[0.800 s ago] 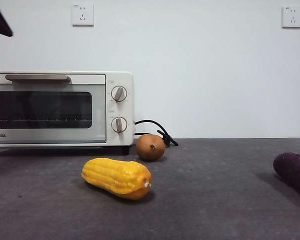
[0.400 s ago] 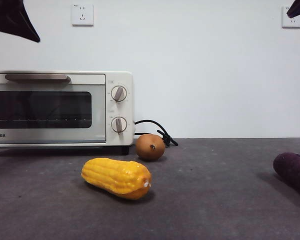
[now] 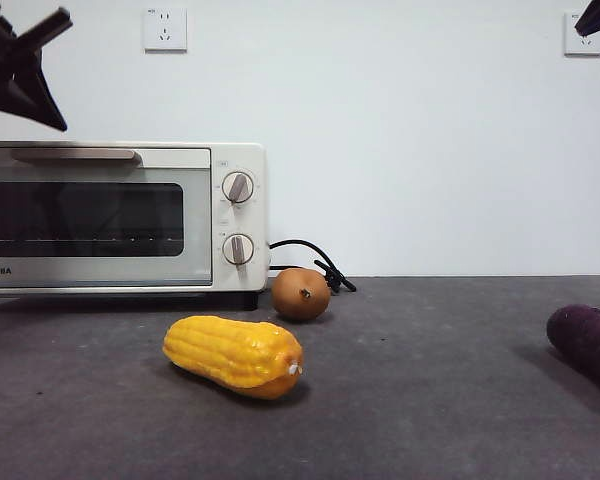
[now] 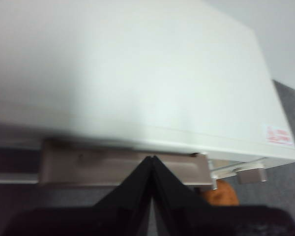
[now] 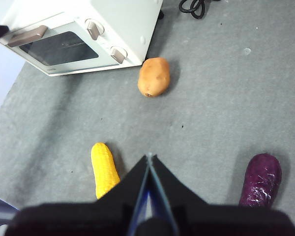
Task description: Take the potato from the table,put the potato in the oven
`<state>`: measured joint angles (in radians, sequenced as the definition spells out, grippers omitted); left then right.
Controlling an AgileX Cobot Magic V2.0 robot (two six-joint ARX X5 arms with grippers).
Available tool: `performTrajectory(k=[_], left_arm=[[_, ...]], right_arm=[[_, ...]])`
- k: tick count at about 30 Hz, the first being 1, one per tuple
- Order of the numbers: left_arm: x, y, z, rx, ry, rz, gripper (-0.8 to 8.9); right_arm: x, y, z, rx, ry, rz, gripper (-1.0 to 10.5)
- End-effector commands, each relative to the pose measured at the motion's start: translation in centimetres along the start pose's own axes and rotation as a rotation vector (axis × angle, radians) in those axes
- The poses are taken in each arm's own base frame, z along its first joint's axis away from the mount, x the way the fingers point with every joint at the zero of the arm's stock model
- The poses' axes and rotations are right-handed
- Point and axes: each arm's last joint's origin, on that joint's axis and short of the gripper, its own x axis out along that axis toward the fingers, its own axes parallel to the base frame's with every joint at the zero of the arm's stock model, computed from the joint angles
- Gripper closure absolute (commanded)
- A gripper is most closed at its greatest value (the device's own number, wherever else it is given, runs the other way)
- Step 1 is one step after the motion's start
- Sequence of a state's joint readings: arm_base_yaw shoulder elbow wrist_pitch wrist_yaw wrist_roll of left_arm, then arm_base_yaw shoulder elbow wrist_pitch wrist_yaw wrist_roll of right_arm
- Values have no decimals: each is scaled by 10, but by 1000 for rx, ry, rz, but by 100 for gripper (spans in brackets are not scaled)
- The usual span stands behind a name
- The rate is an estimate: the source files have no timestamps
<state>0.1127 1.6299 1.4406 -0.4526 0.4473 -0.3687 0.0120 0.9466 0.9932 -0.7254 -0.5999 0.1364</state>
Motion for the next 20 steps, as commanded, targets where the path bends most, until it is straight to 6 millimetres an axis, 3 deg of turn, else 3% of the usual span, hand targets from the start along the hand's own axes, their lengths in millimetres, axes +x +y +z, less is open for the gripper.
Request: performTrajectory(k=[1,20], left_arm=[[5,7,0,-19,9,19,819],[10,20,-1,-4,2,140,819]], right_arm=[[-1,1,1,-24,-7,4,948],[-1,1,0,-34,4,2,947]])
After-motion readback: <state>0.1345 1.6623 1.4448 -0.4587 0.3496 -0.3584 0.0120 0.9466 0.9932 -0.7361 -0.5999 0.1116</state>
